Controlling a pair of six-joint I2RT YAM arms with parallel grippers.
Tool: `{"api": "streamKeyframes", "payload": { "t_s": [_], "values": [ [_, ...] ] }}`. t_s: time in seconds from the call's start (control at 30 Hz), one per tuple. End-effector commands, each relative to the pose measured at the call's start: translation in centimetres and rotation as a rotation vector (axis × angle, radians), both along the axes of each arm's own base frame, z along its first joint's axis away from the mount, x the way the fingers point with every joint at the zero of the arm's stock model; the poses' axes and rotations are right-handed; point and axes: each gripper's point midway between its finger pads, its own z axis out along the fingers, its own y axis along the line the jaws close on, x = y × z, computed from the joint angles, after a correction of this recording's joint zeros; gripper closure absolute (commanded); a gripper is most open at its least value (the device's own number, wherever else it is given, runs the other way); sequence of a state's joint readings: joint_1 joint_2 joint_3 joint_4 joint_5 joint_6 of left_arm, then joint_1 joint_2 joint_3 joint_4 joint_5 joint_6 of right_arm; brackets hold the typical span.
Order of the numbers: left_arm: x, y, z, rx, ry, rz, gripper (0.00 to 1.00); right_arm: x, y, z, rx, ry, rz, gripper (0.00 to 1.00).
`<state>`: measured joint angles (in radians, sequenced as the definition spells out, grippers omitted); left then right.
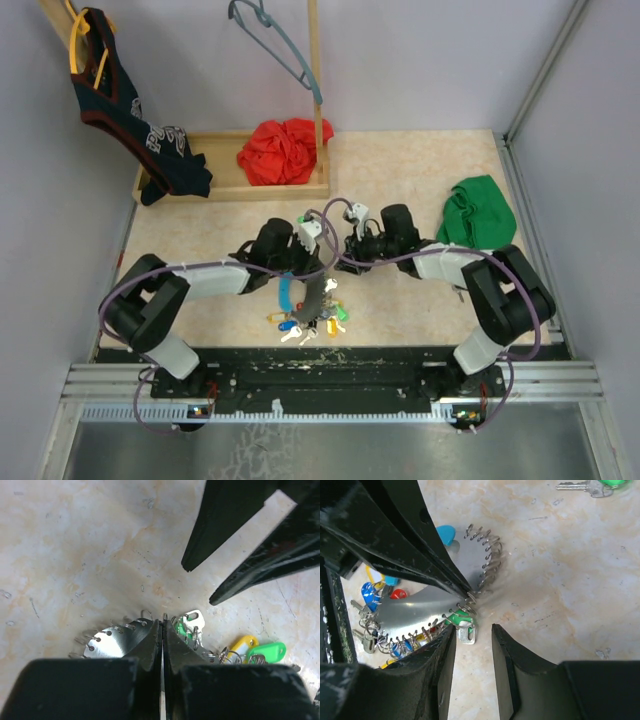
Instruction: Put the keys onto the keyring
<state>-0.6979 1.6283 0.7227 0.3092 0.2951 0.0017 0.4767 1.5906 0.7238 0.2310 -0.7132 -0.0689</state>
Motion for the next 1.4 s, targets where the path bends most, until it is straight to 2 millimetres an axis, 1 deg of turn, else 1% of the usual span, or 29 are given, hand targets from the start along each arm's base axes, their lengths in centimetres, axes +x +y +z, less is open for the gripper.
{"api": "streamKeyframes", "payload": {
  "t_s": [0.0, 0.13, 0.23, 0.37, 0.6, 0.87, 1.1, 1.37],
  "values": [
    [0.1, -0.4, 3.7, -0.059, -0.200, -0.159, 1.00, -0.1, 1.0, 2.3, 0.089, -0.151, 0.109, 0.66],
    [-0.8, -0.6, 5.4, -0.080, -0.286, -0.284, 1.00, -0.8, 1.3, 3.6, 0.137, -0.260, 0.180, 0.66],
    [-1.5, -0.7, 6.1, -0.069, -0.341, -0.373, 1.00, -0.8, 1.4, 4.4, 0.163, -0.339, 0.188, 0.67],
    [-2.1, -0.5, 6.5, -0.041, -0.403, -0.455, 1.00, -1.0, 1.4, 5.4, 0.183, -0.464, 0.209, 0.67],
    [-2.2, -0.1, 7.1, 0.024, -0.472, -0.536, 0.99, -1.5, 1.6, 7.0, 0.201, -0.653, 0.233, 0.68],
    [-2.6, -0.3, 8.5, 0.015, -0.534, -0.596, 0.99, -3.1, 3.2, 7.2, 0.205, -0.704, 0.366, 0.69],
    [-3.0, -0.4, 8.9, 0.006, -0.534, -0.621, 0.99, -2.8, 4.0, 7.3, 0.201, -0.720, 0.376, 0.73],
    [-3.4, -0.7, 9.0, -0.012, -0.528, -0.641, 0.99, -2.7, 4.3, 6.6, 0.190, -0.696, 0.380, 0.78]
  ]
}}
